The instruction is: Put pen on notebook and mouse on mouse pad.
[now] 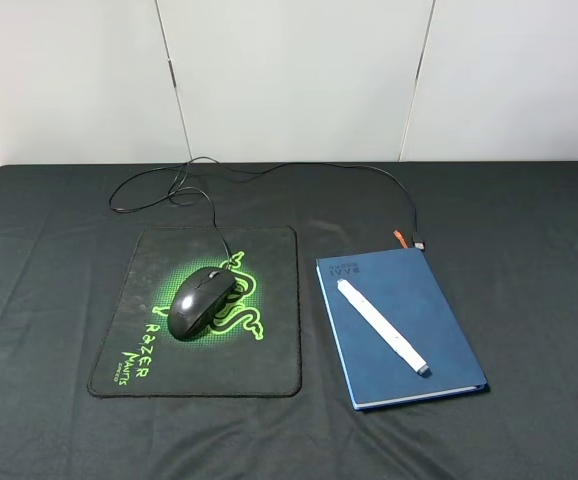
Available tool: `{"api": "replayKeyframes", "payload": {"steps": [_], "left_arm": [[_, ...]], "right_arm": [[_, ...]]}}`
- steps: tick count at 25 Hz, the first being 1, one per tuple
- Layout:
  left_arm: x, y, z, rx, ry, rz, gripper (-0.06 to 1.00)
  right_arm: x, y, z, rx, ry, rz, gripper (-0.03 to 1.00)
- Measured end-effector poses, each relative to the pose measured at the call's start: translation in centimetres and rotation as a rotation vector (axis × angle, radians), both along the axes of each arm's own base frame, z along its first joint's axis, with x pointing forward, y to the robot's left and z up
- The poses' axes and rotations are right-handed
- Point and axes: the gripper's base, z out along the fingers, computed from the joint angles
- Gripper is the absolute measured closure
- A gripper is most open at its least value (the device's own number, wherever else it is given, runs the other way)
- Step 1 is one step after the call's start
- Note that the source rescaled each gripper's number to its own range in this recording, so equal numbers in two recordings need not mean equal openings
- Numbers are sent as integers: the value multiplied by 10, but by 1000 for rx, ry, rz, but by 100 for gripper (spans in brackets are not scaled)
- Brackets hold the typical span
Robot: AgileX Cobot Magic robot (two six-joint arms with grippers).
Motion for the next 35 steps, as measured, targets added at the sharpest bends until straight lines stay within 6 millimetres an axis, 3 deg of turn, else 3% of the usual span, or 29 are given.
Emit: {"api": "replayKeyframes", "payload": {"steps": [4, 7, 11, 18, 35], "left_arm": [[0, 0, 0, 0, 0, 0, -6], [0, 0, 0, 0, 0, 0, -6], [0, 0, 0, 0, 0, 0, -6], [0, 0, 0, 0, 0, 0, -6], [0, 0, 0, 0, 0, 0, -6]], "right_arm": [[-5, 3, -33, 13, 45, -67, -3], [-15, 1, -46, 33, 0, -131, -3], [-20, 2, -46, 47, -64, -226, -3], [-10, 3, -45, 72, -163, -247, -3], [-7, 3, -47, 95, -167, -260, -3]]}}
